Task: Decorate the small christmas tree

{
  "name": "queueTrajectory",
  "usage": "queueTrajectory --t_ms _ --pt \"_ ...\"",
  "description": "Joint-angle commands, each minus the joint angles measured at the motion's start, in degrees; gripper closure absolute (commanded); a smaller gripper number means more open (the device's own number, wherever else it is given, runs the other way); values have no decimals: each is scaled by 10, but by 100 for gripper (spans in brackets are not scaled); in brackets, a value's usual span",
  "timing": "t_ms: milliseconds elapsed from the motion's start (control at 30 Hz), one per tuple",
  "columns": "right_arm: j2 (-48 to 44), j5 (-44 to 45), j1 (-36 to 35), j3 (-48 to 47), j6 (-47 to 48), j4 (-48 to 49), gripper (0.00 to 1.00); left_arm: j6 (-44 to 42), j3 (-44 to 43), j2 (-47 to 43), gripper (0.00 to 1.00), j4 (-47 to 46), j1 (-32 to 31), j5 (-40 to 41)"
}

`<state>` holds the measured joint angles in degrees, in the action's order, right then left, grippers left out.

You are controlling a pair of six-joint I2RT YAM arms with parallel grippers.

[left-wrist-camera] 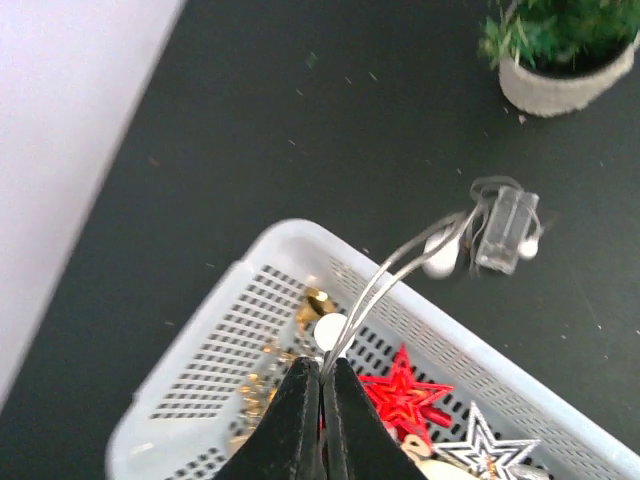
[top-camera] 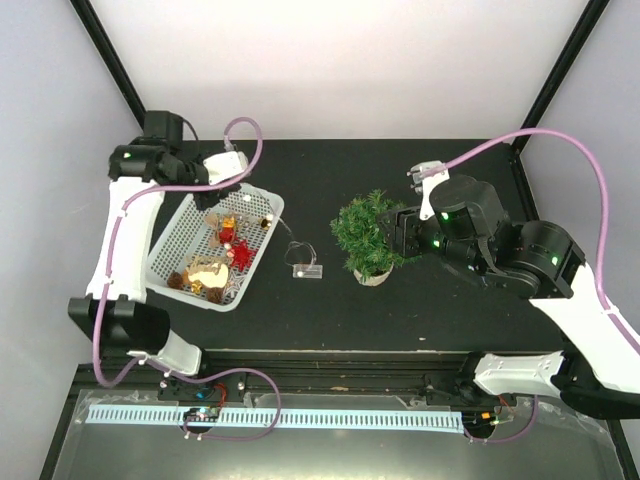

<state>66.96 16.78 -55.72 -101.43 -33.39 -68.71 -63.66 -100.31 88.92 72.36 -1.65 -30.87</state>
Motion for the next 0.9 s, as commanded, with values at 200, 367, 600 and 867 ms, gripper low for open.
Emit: queueTrajectory --t_ms 200,367,600,867 --pt "63 -29 -53 -95 102 19 40 74 -218 -24 98 87 -20 -1" --pt "120 -60 -66 -112 126 53 32 103 -280 -26 98 83 -36 27" --pt "180 -86 -68 -90 140 119 19 145 -322 -42 98 37 -50 79" --pt "249 -98 -68 -83 155 177 13 185 -353 -53 98 11 -52 101"
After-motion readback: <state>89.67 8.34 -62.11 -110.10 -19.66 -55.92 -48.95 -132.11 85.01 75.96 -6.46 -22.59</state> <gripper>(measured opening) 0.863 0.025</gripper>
